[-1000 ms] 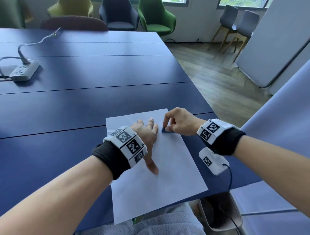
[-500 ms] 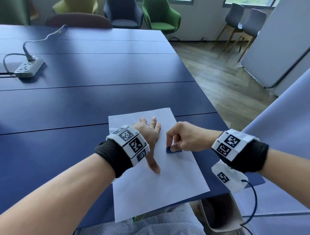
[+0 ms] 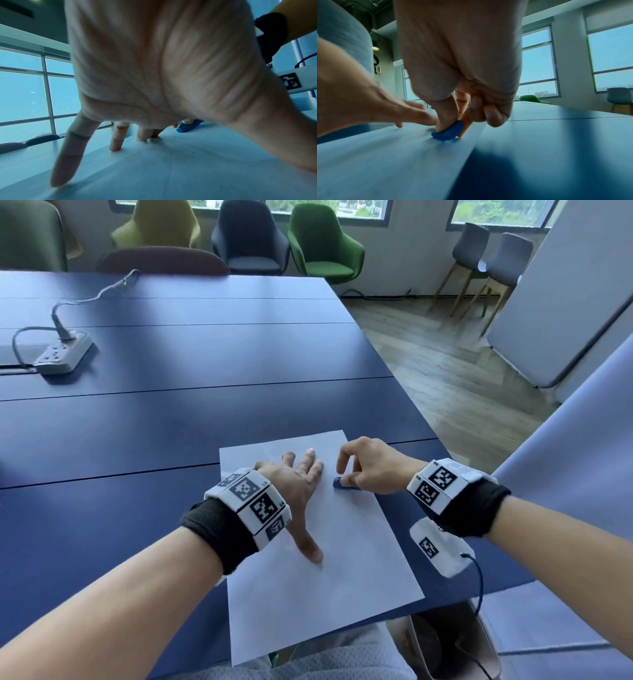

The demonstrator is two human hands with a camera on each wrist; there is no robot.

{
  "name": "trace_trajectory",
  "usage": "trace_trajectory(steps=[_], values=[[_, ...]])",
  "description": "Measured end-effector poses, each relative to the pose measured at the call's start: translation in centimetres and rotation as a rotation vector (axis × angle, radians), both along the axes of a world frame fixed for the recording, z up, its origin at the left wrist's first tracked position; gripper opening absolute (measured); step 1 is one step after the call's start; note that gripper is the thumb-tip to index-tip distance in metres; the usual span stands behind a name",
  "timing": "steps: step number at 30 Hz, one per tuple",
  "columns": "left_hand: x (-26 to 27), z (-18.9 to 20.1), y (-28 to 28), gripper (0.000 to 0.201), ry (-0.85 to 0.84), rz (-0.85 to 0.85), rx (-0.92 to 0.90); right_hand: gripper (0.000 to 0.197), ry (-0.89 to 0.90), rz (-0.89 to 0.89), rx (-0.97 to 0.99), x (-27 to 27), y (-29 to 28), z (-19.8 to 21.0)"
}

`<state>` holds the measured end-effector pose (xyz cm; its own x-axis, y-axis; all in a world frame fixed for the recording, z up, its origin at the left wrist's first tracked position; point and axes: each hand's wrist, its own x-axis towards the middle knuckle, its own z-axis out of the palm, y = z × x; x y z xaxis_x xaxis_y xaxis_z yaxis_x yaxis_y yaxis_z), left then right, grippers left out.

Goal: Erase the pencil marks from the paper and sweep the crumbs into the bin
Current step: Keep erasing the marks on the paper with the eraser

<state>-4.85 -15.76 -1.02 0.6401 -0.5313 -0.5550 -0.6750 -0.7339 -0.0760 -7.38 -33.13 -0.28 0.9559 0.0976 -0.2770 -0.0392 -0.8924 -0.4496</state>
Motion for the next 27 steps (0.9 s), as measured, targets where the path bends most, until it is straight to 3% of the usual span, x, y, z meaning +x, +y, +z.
trace_trajectory(steps=[6, 11, 15, 20, 24, 27], values=[[0.0, -0.1, 0.2, 0.156, 0.031, 0.04, -0.011, 0.009, 0.062, 0.125, 0.087, -2.8, 2.4, -1.1], [-0.2, 0.2, 0.1, 0.154, 0.044, 0.044, -0.006, 0.008, -0.107, -0.005, 0.058, -1.5, 1.6, -1.2], [-0.2, 0.0, 0.2, 0.154, 0.042, 0.04, -0.023, 0.007, 0.049, 0.132, 0.124, -3.5, 3.3, -1.2], [-0.2, -0.2, 0.2, 0.153, 0.016, 0.029, -0.024, 0.005, -0.089, 0.013, 0.113, -2.4, 2.4, -1.0], [-0.2, -0.5, 0.2, 0.154, 0.013, 0.031, -0.029, 0.003, 0.098, 0.135, 0.112, -3.8, 2.6, -0.4], [0.0, -0.6, 0.4, 0.156, 0.03, 0.04, -0.048, 0.004, -0.037, -0.014, 0.084, -2.5, 0.0, 0.6]])
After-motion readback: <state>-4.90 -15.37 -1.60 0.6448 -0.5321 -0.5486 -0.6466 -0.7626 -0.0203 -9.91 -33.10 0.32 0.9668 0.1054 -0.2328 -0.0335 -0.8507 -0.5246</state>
